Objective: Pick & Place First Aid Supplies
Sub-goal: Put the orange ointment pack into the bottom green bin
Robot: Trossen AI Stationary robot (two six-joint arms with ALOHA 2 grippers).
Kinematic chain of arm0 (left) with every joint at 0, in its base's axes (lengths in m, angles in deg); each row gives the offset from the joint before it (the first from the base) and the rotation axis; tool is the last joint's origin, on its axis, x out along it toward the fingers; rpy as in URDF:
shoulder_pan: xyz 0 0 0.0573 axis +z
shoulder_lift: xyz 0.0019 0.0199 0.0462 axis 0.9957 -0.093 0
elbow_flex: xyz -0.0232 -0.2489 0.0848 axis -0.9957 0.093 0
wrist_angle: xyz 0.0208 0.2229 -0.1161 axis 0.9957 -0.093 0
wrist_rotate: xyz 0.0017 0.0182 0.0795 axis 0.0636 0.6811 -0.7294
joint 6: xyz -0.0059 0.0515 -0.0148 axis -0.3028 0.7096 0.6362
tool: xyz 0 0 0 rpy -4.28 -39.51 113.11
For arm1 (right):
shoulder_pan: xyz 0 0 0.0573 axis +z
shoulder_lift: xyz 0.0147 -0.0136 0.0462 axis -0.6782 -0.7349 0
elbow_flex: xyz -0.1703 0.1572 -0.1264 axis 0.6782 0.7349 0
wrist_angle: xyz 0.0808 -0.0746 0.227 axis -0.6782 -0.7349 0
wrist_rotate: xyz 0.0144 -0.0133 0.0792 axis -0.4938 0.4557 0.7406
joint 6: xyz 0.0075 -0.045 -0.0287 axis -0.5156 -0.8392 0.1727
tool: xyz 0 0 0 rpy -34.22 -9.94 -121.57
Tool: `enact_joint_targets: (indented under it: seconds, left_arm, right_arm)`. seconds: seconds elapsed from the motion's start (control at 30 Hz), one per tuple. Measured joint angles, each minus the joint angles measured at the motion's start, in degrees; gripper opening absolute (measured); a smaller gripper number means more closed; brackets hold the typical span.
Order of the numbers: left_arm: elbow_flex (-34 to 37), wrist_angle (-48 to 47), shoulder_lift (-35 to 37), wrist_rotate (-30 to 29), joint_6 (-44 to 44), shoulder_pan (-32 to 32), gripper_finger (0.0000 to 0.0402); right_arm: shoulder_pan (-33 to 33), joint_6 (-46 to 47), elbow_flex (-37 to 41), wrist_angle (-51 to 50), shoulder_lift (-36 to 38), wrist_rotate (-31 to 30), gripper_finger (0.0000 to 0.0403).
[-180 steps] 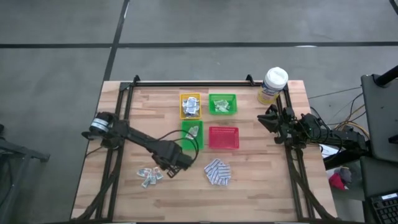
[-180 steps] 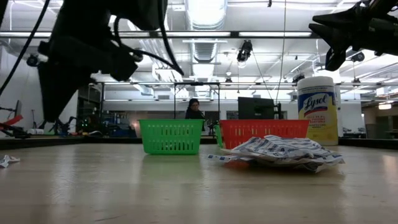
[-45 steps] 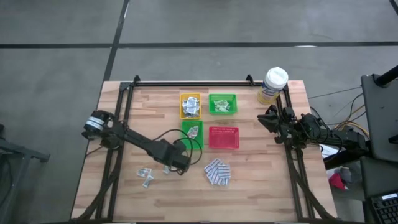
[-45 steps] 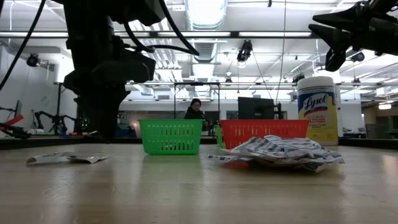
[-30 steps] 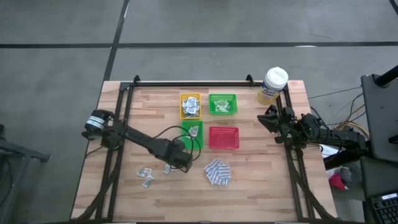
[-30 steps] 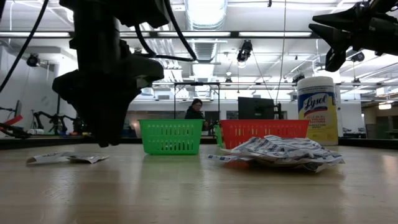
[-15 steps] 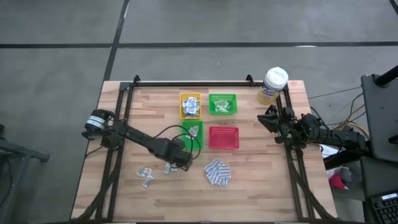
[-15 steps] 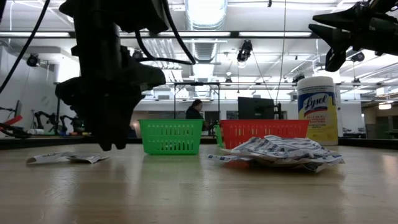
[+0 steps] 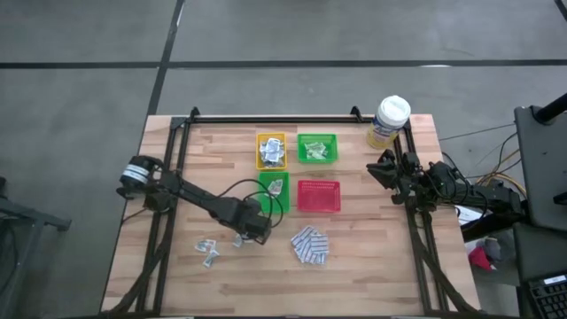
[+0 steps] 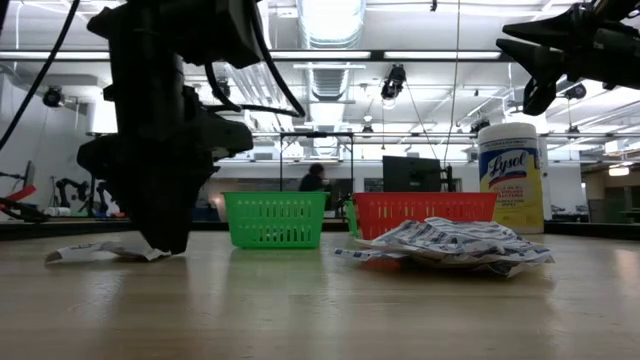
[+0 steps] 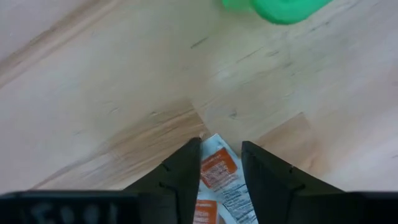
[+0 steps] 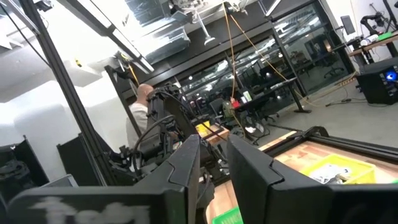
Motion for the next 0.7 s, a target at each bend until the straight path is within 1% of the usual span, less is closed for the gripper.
enact_joint_targets:
  seconds: [0.17,0.47,0.63,0.7]
  left_arm:
    - [1.0,0.9,0.2,-0.1,0.0,0.0,0.0118]
    - [1.1,0.7,0.1,-0.6,0.0,0.0,0.0074]
    - [0.8,0.8,0.0,-1.5,-0.1,0.0,0.0055]
    - [0.3,0.8,0.0,-2.8,-0.1,0.0,0.0052]
  right_arm:
    - [0.0,0.0,0.0,0.0,0.0,0.0,0.0081]
    - [0.0,0.1,0.0,0.0,0.0,0.0,0.0068]
    - [0.0,0.2,0.0,0.0,0.0,0.0,0.0073]
    - [0.0,0.2,0.0,0.0,0.0,0.0,0.0076]
